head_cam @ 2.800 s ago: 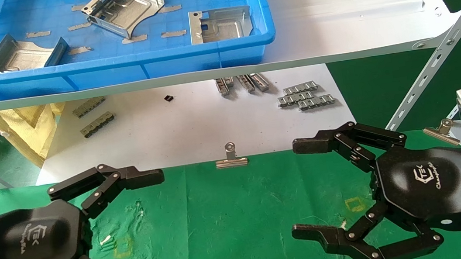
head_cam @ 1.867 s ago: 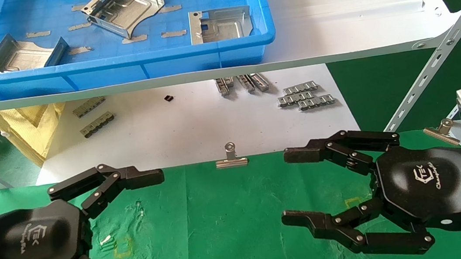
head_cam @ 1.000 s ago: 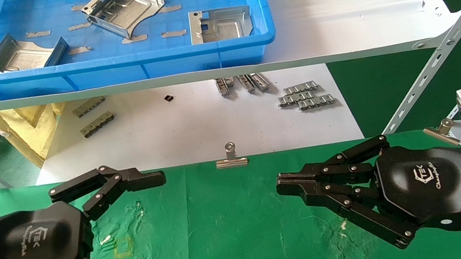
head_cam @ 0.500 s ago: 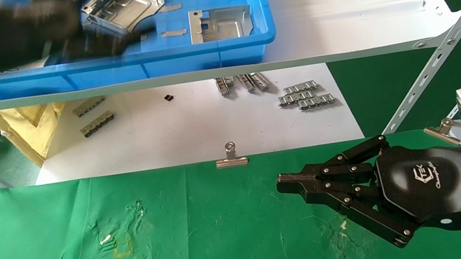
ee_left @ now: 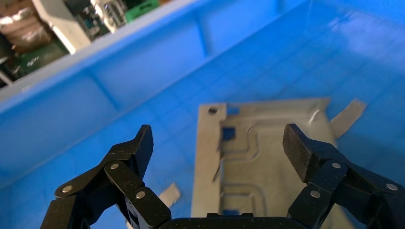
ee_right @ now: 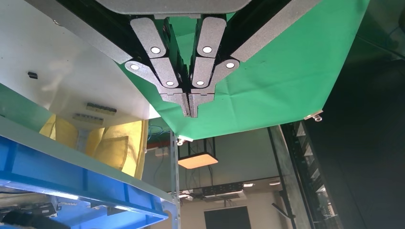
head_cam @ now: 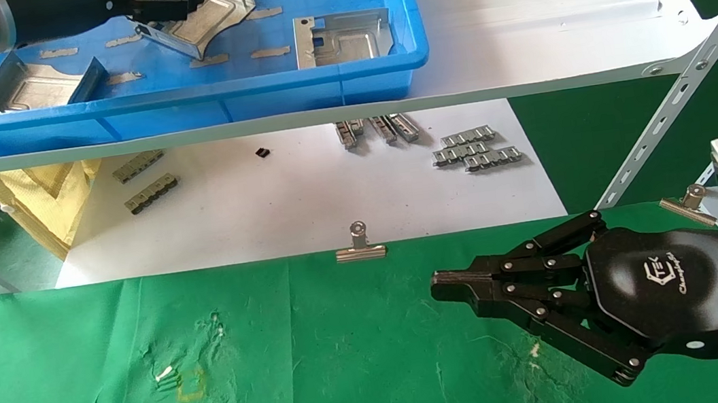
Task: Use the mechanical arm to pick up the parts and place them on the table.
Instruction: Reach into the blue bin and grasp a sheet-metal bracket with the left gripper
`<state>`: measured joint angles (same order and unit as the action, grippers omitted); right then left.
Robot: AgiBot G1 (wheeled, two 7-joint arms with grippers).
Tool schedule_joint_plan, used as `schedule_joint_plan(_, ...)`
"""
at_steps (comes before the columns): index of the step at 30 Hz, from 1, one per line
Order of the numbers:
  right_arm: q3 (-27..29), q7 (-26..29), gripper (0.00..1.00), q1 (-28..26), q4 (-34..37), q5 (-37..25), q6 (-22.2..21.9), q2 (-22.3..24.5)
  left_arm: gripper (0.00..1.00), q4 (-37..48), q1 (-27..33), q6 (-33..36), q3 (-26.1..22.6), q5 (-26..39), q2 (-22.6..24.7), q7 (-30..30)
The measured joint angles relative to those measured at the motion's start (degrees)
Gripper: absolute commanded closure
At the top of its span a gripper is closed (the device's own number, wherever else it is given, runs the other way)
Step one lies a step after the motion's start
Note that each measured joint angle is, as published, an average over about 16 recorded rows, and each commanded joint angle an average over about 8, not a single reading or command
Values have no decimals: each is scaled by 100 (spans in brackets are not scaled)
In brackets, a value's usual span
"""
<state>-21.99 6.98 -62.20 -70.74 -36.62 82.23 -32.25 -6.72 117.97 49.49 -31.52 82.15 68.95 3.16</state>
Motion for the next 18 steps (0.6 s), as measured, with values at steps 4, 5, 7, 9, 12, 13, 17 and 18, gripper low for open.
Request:
schedule_joint_plan(4,0,0,100,0,0,0,0,0,100,304,125,-80,-79,122,106,37)
schedule_joint_plan(5,0,0,100,0,0,0,0,0,100,356,148,-81,-92,142,121,45)
schedule_joint_plan(7,0,0,100,0,0,0,0,0,100,435,183,-69,-115,175,141,53)
schedule_joint_plan(9,0,0,100,0,0,0,0,0,100,490,209,-47,-131,197,151,57)
schedule_joint_plan(12,0,0,100,0,0,0,0,0,100,546,232,-11,-147,221,159,54)
schedule_joint_plan(13,0,0,100,0,0,0,0,0,100,558,236,-2,-152,227,160,50)
schedule_joint_plan(17,0,0,100,0,0,0,0,0,100,587,242,9,-165,245,168,20)
schedule_joint_plan(18,0,0,100,0,0,0,0,0,100,590,242,4,-167,249,171,9)
